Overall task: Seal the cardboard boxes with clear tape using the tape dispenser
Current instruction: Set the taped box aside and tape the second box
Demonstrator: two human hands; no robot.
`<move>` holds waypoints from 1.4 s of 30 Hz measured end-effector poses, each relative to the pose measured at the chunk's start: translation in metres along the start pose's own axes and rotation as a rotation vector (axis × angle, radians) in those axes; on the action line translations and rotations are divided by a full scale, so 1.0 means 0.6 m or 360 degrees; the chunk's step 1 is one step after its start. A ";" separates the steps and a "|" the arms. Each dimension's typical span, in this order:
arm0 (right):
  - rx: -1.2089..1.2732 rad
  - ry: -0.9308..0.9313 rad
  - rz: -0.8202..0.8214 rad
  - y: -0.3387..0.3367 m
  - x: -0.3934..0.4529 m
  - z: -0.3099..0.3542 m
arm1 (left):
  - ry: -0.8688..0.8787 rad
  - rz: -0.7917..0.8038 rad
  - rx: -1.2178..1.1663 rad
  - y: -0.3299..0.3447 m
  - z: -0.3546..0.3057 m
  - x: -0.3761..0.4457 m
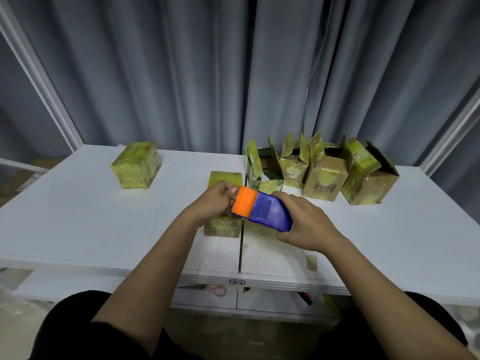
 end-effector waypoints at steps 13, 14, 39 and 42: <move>-0.0209 -0.0105 0.0053 -0.019 0.033 0.003 | -0.0013 -0.0134 -0.0126 -0.031 0.006 -0.014; -0.0153 -0.0125 0.0016 -0.022 0.029 0.007 | -0.0063 -0.0095 -0.0258 -0.030 0.016 -0.018; 0.0549 -0.0258 -0.0092 -0.051 0.036 0.055 | -0.0195 0.0036 -0.0682 -0.074 0.026 -0.050; 0.0528 -0.0245 -0.0081 -0.047 0.043 0.057 | -0.0140 -0.0059 -0.0586 -0.089 0.035 -0.049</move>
Point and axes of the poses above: each hand's wrist, its own x-axis towards the middle knuckle, its own y-axis out of the palm, z = x × y, the point moved 9 cm from there along x, towards the middle knuckle, and after that the axes turned 2 degrees about y, right-handed, at the moved point
